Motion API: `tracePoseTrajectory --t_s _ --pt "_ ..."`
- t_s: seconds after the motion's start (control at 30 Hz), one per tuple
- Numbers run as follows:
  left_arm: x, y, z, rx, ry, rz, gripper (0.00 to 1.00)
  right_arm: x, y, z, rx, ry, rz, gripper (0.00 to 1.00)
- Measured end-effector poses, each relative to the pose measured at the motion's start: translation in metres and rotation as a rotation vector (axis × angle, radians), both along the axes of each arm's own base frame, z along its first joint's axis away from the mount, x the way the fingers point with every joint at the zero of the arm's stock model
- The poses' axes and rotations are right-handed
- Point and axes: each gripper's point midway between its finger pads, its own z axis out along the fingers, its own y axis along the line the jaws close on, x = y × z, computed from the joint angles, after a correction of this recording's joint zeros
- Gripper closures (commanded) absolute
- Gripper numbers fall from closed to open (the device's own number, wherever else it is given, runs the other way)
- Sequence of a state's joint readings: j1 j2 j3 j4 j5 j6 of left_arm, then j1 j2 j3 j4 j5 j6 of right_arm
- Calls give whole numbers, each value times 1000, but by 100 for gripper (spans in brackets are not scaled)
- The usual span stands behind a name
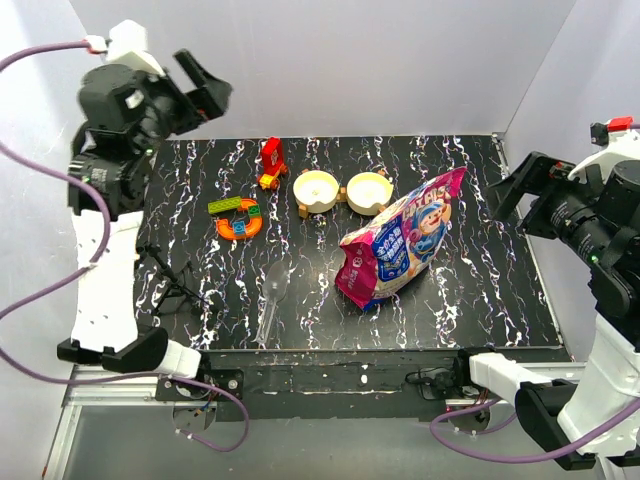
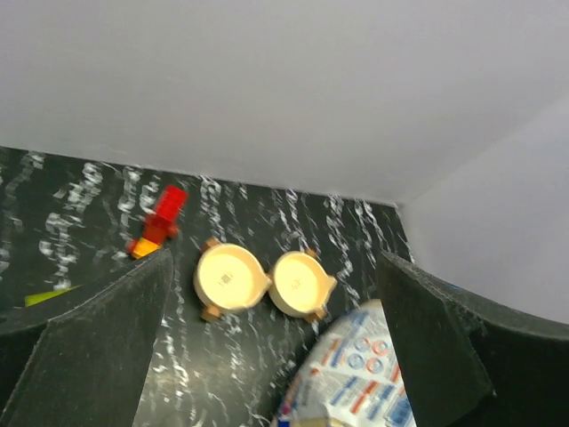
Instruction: Serve the pet food
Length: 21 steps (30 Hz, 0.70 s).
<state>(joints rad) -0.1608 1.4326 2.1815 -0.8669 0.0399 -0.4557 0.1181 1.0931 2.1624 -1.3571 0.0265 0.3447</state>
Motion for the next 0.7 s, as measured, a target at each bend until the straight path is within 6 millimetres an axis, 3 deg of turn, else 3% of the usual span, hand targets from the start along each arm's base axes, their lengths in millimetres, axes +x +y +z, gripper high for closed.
tracePoseTrajectory --t_s 0.07,0.23,0.37,0.47,0.57,0.63,0.7 --pt "5 -24 -10 -8 31 -53 2 0 0 -5 2 18 -2 2" --pt "-13 -145 -46 15 126 -331 3 -5 1 -26 38 79 -24 2" --pt "-11 -222 -95 48 241 -469 9 -3 7 -45 101 154 -37 2" --pt "-5 -270 -137 78 329 -545 18 2 15 -57 157 210 -33 5" --pt "-2 -312 -183 108 421 -616 27 9 26 -70 226 284 -32 16" --pt "-3 -335 -209 123 470 -655 30 16 33 -77 275 326 -33 27" --pt "-6 -353 -230 134 510 -689 30 24 37 -82 319 361 -46 30"
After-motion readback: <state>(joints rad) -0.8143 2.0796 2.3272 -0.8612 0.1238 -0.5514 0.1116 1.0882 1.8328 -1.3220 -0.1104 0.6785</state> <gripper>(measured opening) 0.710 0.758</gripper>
